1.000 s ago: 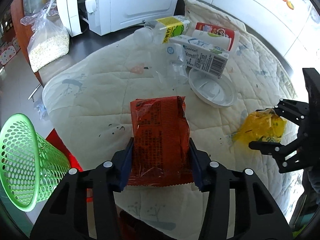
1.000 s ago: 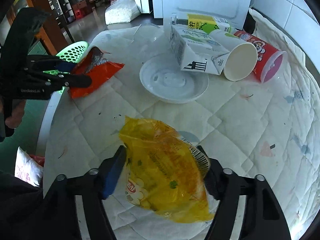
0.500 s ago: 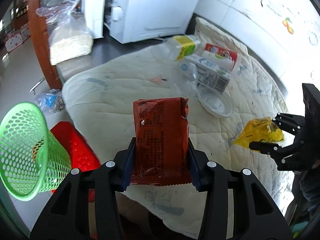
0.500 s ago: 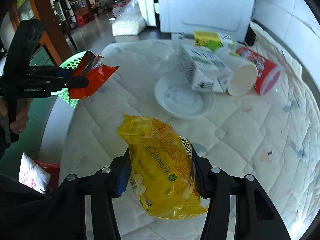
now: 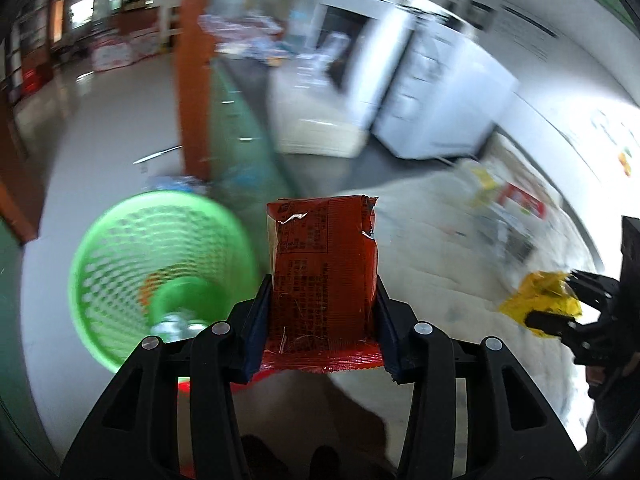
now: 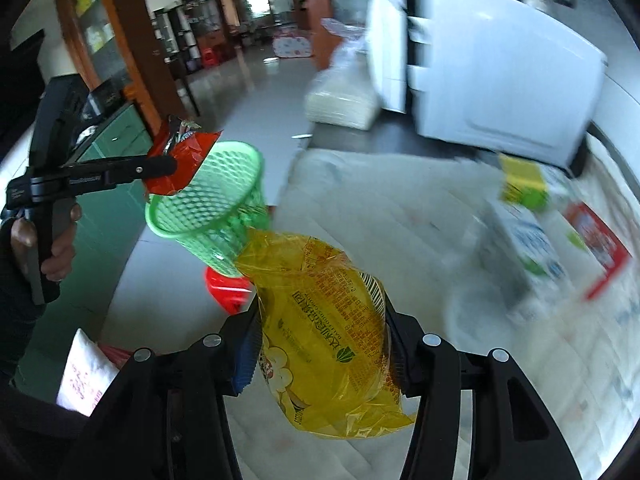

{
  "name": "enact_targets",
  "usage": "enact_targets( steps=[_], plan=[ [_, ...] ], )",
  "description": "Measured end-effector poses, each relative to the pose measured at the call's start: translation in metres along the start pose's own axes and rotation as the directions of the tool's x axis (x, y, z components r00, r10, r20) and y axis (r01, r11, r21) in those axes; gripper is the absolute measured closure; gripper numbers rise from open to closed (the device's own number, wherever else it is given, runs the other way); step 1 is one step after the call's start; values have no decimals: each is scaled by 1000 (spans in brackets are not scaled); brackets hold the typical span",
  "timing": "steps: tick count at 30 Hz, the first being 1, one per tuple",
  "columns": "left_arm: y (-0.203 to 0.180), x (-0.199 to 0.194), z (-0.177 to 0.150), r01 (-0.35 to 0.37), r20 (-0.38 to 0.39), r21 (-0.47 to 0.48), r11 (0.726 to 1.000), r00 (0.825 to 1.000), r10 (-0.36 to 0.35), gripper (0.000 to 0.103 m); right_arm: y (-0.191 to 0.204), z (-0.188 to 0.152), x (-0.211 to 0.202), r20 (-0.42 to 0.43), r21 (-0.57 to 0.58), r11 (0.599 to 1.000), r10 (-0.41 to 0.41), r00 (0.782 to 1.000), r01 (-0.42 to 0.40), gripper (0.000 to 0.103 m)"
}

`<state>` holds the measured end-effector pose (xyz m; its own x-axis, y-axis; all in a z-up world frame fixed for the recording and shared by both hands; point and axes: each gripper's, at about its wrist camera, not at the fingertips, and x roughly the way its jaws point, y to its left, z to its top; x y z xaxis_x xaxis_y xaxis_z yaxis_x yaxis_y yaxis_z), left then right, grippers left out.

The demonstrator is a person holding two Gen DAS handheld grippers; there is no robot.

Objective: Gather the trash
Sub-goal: 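Carry the wrapper in the left tool and bag in the right tool into the green basket, releasing both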

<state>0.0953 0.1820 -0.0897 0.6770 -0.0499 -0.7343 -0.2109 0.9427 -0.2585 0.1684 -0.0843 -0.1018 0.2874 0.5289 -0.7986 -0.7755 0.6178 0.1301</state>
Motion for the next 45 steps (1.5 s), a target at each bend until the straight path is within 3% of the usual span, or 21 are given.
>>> enact_targets(
  steps=[6,12,16,21,27,30,34,39,45],
  plan=[
    [71,12,5,-123,-31,-77,989,992,121,57,39,47,37,8,-26,998,56,998,-55,52],
    [119,38,1,-173,-94,-126,977,982,162,53,68,86,70,18,-20,995,95,995,-95,51],
    [139,50,-7,-206,-129,-153,966,974,188,33,88,111,97,22,-20,993,114,993,-114,51],
    [154,49,-17,-211,-137,-195,958,973,187,24,106,134,130,15,-5,990,142,990,-142,51],
    [161,41,-28,-216,-128,-213,953,973,192,23,130,154,167,-2,11,984,177,984,-177,47],
    [167,32,-33,-215,-113,-233,948,975,194,22,142,161,183,-11,3,983,185,983,-185,44],
    [174,22,-38,-220,-100,-252,943,975,201,21,158,168,197,-5,-1,980,199,980,-199,30],
    [179,15,-42,-229,-99,-262,938,973,210,21,169,169,200,12,9,975,222,975,-222,25],
    [172,9,-40,-223,-89,-253,941,974,207,20,157,155,168,47,-10,979,202,978,-202,22]
  ],
)
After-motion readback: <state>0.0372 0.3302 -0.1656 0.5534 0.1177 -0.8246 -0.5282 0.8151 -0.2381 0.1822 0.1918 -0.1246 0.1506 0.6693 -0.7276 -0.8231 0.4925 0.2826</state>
